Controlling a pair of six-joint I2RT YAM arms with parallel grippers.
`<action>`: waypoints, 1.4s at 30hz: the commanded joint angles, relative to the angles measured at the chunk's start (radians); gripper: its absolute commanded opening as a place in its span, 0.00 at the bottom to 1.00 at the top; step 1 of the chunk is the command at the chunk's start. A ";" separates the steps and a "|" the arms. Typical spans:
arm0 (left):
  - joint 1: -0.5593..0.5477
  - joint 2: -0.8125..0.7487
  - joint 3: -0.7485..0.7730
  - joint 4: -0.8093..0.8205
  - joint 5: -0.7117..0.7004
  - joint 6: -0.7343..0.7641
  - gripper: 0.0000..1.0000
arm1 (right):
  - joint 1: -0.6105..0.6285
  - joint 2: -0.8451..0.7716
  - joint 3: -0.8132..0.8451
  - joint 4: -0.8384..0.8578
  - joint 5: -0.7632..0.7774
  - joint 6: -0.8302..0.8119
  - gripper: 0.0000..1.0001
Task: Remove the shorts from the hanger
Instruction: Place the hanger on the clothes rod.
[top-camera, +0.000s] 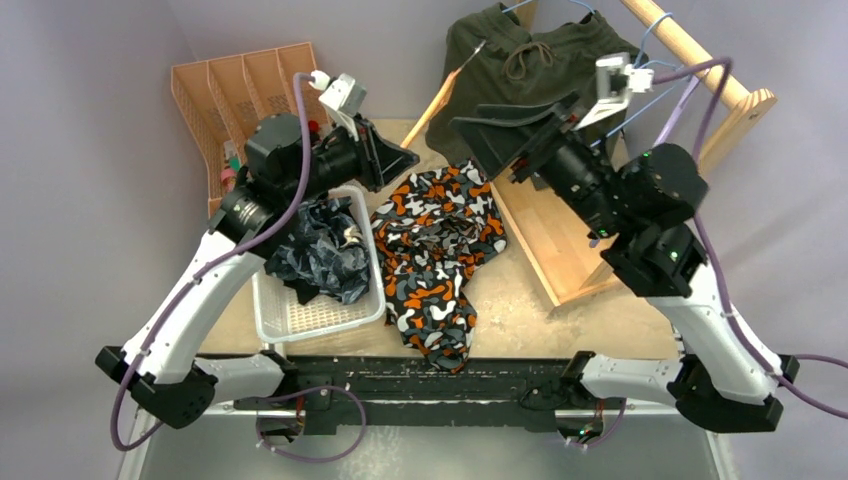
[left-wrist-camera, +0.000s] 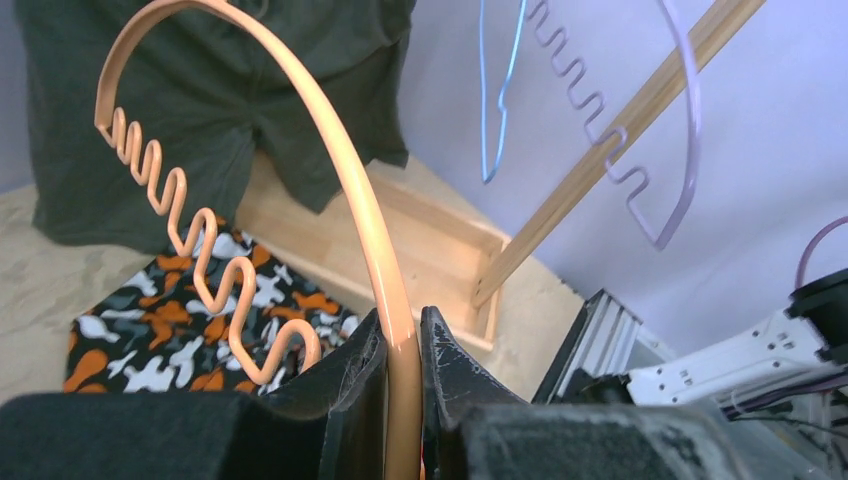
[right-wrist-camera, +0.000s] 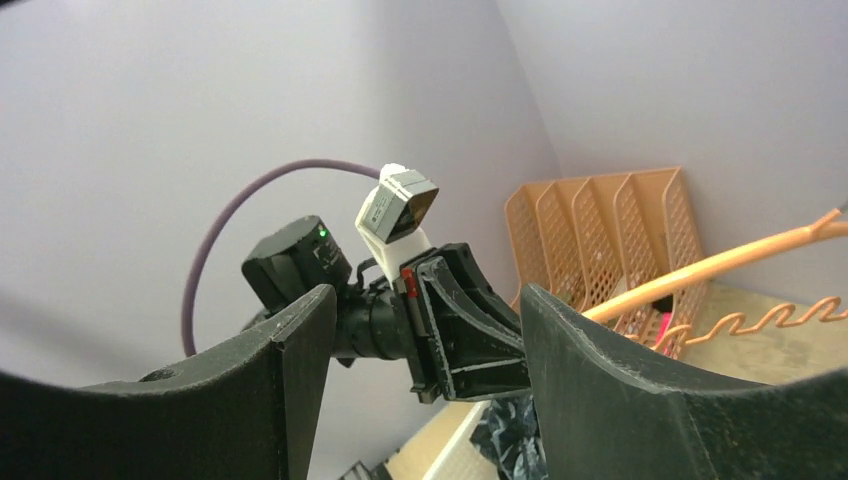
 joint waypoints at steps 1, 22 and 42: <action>0.015 0.069 0.117 0.191 0.055 -0.136 0.00 | 0.002 -0.050 0.043 -0.017 0.146 0.042 0.69; 0.023 0.290 0.191 0.808 0.310 -0.698 0.00 | 0.002 -0.021 0.103 0.096 0.144 -0.029 0.72; 0.021 0.518 0.215 1.303 0.394 -0.933 0.00 | 0.002 0.036 0.119 0.226 -0.096 -0.071 0.75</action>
